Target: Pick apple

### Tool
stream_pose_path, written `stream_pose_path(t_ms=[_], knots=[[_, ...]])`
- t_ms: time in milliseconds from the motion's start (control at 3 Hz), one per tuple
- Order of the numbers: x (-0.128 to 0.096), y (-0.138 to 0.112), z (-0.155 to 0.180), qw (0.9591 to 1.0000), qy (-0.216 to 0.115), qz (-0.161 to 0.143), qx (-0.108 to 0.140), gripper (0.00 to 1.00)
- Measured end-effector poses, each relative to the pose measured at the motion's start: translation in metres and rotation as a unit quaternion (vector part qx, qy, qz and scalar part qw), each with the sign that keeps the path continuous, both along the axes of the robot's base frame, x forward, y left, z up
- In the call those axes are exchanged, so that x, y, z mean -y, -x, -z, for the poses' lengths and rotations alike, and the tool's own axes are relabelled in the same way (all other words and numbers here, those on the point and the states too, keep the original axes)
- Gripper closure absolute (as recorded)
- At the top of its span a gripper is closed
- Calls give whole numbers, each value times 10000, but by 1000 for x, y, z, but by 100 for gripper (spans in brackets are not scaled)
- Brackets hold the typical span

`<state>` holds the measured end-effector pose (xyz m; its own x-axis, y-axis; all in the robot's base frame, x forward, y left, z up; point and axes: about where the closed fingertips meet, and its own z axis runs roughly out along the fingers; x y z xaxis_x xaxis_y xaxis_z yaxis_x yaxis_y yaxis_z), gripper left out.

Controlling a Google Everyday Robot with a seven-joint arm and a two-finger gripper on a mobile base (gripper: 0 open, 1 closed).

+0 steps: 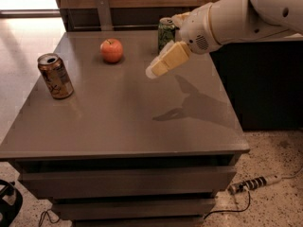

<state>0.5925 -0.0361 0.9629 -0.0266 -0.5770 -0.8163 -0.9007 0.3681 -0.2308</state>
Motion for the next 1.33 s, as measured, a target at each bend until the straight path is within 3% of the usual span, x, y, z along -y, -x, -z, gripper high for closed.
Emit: stream_pose_path(t_ms=[333,667,1333], knots=[[-23,-22,0,9993,-379,1,31,0],[-23,-22,0,9993,-379,0,31,0],[-50,-65,25,9996,-236,126,-74,0]])
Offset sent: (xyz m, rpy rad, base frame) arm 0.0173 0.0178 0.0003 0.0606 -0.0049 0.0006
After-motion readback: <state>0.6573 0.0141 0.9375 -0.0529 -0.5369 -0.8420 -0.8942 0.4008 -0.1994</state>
